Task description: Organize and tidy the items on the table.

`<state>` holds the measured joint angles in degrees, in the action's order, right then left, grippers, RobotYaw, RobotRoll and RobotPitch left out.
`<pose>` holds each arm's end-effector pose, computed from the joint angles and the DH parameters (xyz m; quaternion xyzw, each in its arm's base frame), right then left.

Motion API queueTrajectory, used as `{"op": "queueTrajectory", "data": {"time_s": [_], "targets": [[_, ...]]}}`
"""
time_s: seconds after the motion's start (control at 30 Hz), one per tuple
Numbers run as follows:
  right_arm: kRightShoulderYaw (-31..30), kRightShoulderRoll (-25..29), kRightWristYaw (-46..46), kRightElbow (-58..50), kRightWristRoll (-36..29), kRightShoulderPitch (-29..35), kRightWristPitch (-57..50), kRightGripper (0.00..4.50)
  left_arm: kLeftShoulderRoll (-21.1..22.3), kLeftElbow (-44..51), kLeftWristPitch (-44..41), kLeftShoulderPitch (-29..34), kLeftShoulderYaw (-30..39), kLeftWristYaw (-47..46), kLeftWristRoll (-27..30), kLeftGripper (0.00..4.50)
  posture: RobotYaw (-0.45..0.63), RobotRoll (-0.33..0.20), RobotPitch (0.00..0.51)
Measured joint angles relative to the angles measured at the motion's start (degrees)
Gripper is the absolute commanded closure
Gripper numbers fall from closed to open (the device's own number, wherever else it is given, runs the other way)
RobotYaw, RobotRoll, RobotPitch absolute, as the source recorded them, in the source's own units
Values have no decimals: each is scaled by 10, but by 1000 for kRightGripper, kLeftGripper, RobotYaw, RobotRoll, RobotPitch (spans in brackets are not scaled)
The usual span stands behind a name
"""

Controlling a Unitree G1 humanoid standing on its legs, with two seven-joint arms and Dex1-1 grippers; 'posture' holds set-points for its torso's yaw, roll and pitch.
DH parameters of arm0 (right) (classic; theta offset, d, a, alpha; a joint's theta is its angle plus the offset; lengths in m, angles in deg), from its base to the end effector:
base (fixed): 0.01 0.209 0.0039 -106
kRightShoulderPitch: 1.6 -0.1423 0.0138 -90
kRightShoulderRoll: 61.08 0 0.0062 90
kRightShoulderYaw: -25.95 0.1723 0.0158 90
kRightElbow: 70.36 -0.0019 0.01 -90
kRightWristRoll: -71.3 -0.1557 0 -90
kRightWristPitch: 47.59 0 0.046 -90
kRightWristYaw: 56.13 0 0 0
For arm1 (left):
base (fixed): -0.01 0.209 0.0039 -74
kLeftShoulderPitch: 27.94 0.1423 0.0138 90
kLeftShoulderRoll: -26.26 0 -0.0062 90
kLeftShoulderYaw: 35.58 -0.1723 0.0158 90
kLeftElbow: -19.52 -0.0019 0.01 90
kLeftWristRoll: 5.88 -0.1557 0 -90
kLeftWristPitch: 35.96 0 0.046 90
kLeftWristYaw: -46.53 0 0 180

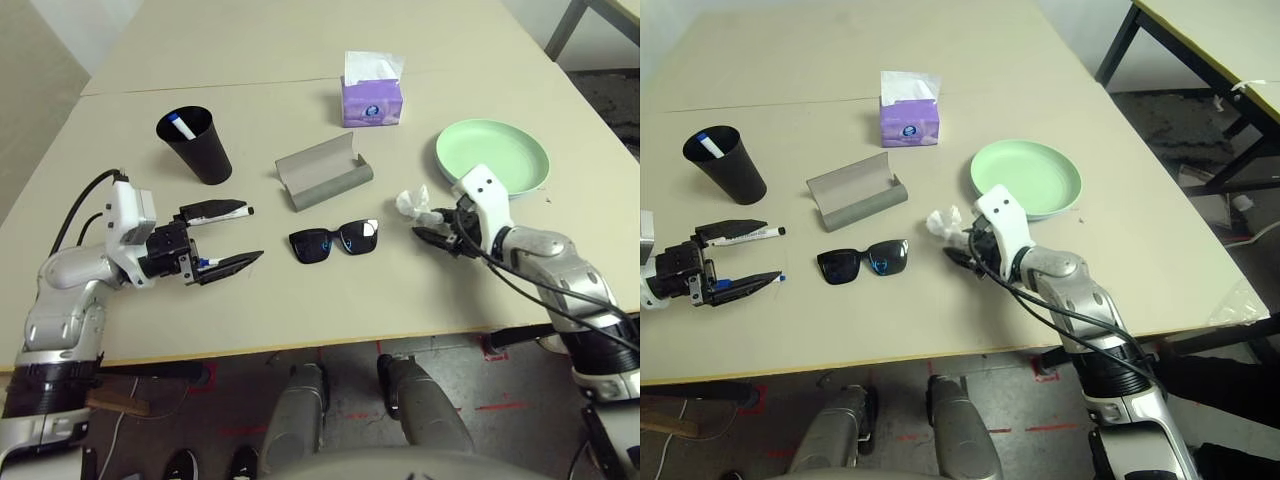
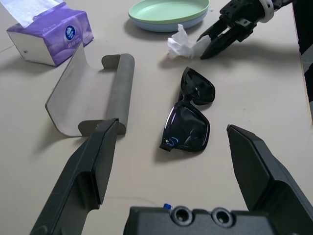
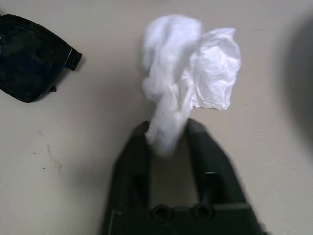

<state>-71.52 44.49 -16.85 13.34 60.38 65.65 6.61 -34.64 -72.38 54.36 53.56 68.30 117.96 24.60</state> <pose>0.2747 -0.1911 0.1554 -0.1676 0.1457 0.3627 0.9051 0.2340 0.3078 0.1758 0.1733 -0.0433 -0.4958 0.8499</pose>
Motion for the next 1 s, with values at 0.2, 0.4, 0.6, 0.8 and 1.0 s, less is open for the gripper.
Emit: {"op": "queueTrajectory", "data": {"time_s": [0.2,0.4,0.6,0.8,1.0], "targets": [[1,1,3,-1,-4,-6,-12,4476,0,7,-1,2,0,-2,3,0,-88,0,203],[48,26,5,18,-17,-98,-34,4476,-6,6,-1,3,0,-2,2,0,-98,0,203],[86,71,12,127,-9,-223,-8,4476,-10,-6,1,2,-2,-1,1,0,-89,0,199],[57,85,14,290,56,-232,71,4476,-14,-5,3,5,-2,-3,1,0,-70,0,202],[41,90,-16,417,118,-252,116,3843,-15,1,4,24,1,-10,1,0,-64,0,204]]}}
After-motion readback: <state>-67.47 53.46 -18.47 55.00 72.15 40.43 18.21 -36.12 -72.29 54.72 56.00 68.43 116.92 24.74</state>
